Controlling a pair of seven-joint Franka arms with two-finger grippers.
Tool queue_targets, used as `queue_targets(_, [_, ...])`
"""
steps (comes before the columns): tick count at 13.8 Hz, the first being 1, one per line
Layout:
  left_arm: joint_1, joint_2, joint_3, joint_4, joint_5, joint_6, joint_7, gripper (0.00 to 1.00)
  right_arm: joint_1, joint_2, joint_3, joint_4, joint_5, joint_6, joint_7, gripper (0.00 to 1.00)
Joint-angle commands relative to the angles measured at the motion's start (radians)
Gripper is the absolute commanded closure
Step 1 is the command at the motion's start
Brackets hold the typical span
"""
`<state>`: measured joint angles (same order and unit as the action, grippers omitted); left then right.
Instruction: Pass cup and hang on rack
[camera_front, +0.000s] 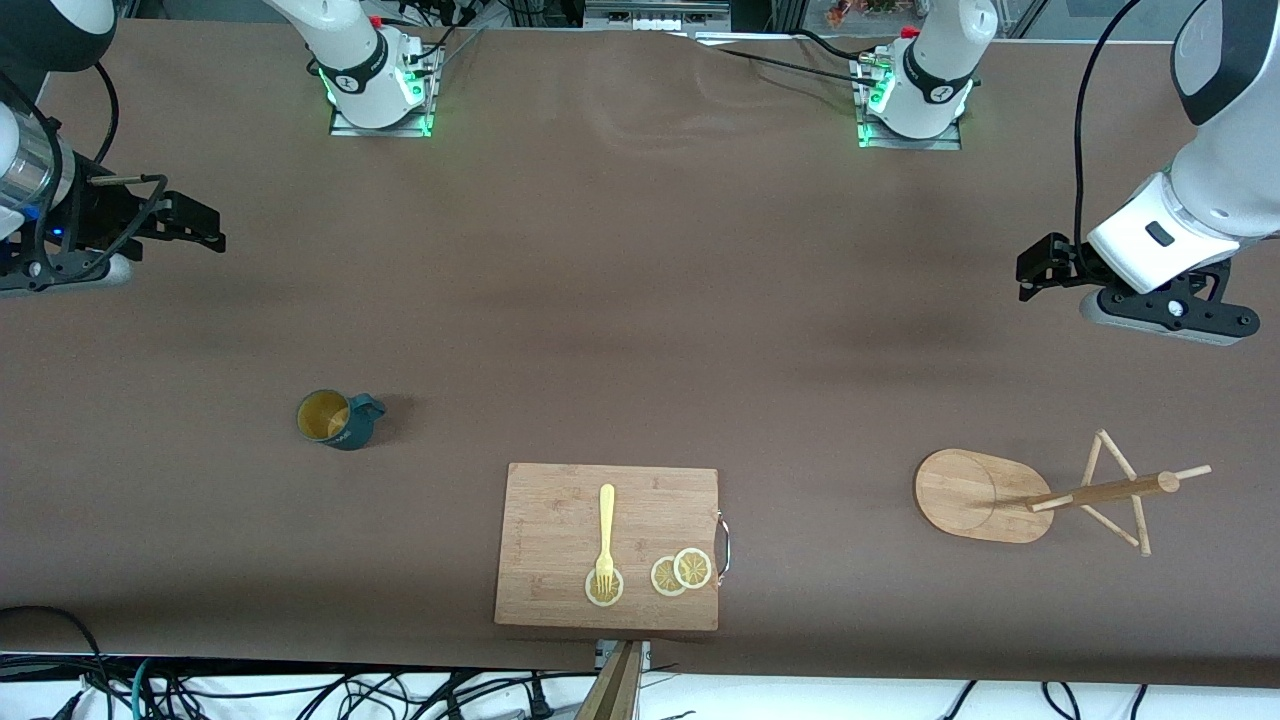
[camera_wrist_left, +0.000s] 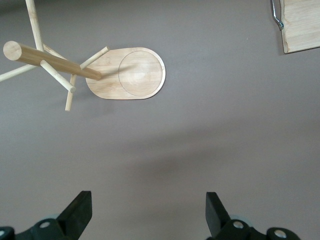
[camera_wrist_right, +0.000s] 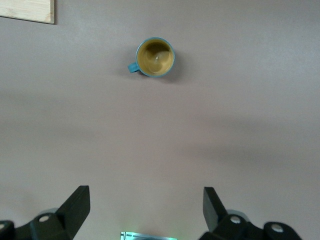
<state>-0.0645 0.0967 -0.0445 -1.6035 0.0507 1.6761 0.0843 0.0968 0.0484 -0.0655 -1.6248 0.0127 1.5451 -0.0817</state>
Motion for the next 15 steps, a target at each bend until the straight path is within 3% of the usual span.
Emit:
queue_targets(1, [0.0, -0.003, 0.002, 0.017, -0.006, -0.021, 0.022, 0.0, -0.037, -0.001, 0.044, 0.022, -0.028, -0.04, 0.013, 0.0])
queue_targets(10, [0.0, -0.006, 0.003, 0.016, -0.006, -0.027, 0.022, 0.0, -0.04, 0.01, 0.043, -0.029, -0.049, -0.01, 0.002, 0.0])
queue_targets(13, [0.0, -0.006, 0.005, 0.017, -0.006, -0.035, 0.022, 0.0, -0.04, 0.008, 0.042, -0.191, -0.051, 0.18, 0.004, 0.0])
queue_targets(15, [0.0, -0.005, 0.005, 0.017, -0.006, -0.035, 0.022, 0.0, -0.045, 0.063, 0.041, -0.257, -0.049, 0.326, 0.005, 0.0])
